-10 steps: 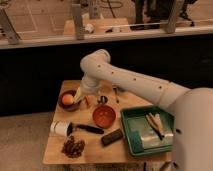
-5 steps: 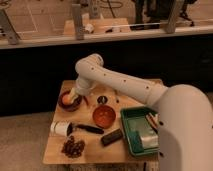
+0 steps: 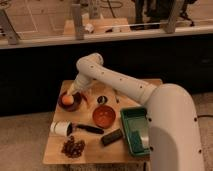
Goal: Stack bowls on top of each other
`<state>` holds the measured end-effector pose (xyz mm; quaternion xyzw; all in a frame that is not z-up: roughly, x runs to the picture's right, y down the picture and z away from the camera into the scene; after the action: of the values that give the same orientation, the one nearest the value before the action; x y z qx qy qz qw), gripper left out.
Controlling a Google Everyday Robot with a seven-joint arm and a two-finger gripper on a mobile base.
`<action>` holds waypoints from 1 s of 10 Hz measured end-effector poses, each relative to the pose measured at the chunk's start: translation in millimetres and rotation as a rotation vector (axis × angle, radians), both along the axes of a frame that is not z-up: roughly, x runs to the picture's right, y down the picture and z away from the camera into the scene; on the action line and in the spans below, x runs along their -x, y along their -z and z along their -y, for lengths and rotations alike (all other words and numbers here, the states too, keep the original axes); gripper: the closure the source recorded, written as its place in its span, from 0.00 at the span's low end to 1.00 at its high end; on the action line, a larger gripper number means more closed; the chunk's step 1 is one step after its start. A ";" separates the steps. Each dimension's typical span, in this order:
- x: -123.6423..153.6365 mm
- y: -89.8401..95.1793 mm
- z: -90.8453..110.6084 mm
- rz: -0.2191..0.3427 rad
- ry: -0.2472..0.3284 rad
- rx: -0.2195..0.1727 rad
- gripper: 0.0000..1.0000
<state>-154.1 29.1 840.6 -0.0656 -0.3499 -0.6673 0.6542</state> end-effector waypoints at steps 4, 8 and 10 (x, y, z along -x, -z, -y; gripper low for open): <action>1.3 -38.9 -6.5 -0.039 -0.041 0.020 0.20; 0.3 -60.7 -20.6 -0.068 -0.025 0.045 0.29; -3.8 -73.6 -36.8 -0.084 -0.008 0.068 0.42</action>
<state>-150.3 65.9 914.2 -0.1144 -0.3450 -0.6490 0.6683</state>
